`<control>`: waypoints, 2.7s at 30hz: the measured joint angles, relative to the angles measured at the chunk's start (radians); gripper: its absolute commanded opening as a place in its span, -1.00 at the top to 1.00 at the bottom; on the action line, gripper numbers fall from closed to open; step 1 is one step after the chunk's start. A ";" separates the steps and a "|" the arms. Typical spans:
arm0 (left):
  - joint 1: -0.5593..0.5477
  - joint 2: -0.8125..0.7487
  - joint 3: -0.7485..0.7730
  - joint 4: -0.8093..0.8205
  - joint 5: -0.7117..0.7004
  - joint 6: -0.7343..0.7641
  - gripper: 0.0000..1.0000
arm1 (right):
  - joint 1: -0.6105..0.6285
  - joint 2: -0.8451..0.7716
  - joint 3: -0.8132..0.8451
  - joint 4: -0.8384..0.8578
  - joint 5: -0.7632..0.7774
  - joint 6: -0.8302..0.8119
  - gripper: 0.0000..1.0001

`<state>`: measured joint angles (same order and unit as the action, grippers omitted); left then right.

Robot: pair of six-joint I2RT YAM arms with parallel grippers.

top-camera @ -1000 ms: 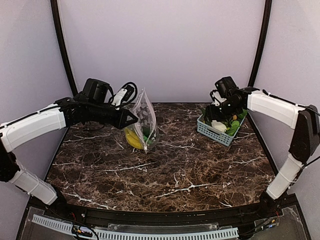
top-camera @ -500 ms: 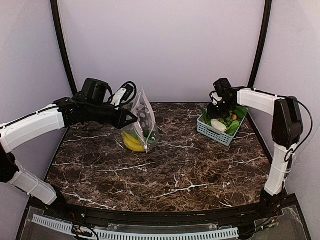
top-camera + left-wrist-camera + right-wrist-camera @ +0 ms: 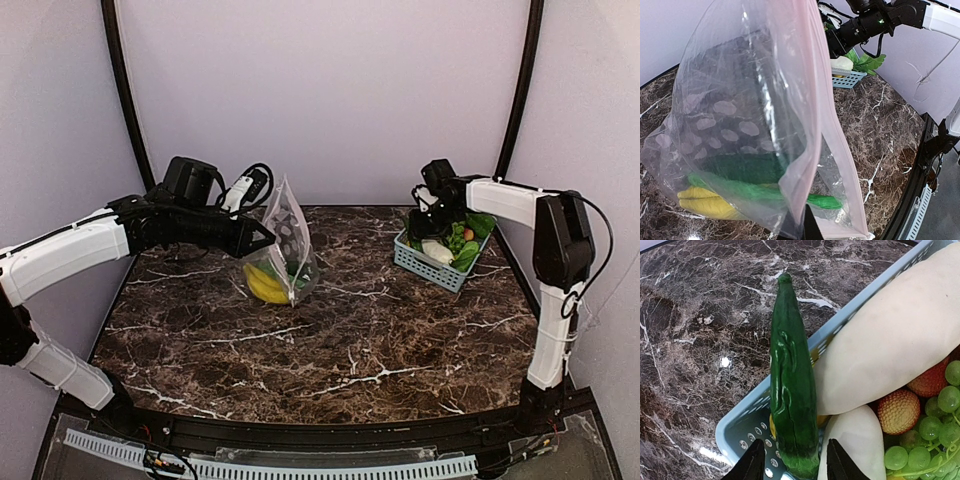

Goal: Place the food in the zip-top bag and seal the zipper
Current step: Pick up the fake vegetable from the bin, then place the fake vegetable in the zipper food storage bag.

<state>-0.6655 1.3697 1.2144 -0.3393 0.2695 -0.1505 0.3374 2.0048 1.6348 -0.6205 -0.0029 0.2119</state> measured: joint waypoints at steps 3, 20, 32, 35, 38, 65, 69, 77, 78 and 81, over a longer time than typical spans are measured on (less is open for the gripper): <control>0.000 0.000 0.000 0.000 0.001 0.000 0.99 | 0.000 0.012 0.008 0.006 -0.004 -0.003 0.26; 0.000 -0.011 -0.002 0.000 0.006 0.000 0.99 | 0.000 0.067 0.037 0.022 -0.024 -0.021 0.62; 0.000 -0.011 -0.004 0.000 0.006 0.000 0.99 | -0.001 -0.027 -0.071 0.091 -0.028 -0.047 0.68; 0.000 -0.011 -0.004 0.000 0.002 0.000 0.99 | -0.002 -0.097 -0.143 0.130 -0.039 -0.050 0.67; 0.000 -0.011 -0.004 0.000 0.002 0.000 0.99 | -0.005 -0.156 -0.198 0.167 -0.056 -0.051 0.66; 0.000 -0.011 -0.008 0.001 0.002 0.000 0.99 | 0.039 -0.625 -0.342 0.207 -0.203 -0.025 0.59; 0.000 -0.011 -0.011 0.005 0.004 0.000 0.99 | 0.099 -0.726 -0.342 0.145 -0.230 0.006 0.59; 0.000 -0.011 -0.030 0.035 0.035 0.000 0.99 | 0.203 -0.786 -0.324 -0.006 -0.308 0.129 0.59; 0.000 -0.011 -0.032 0.038 0.039 0.000 0.99 | 0.219 -0.785 -0.317 -0.024 -0.317 0.143 0.59; 0.000 -0.011 -0.040 0.049 0.056 -0.003 0.99 | 0.286 -0.775 -0.281 -0.079 -0.344 0.192 0.59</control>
<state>-0.6659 1.3590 1.1748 -0.2901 0.3256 -0.1535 0.6235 1.2301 1.3537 -0.6998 -0.3466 0.4034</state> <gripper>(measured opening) 0.008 0.234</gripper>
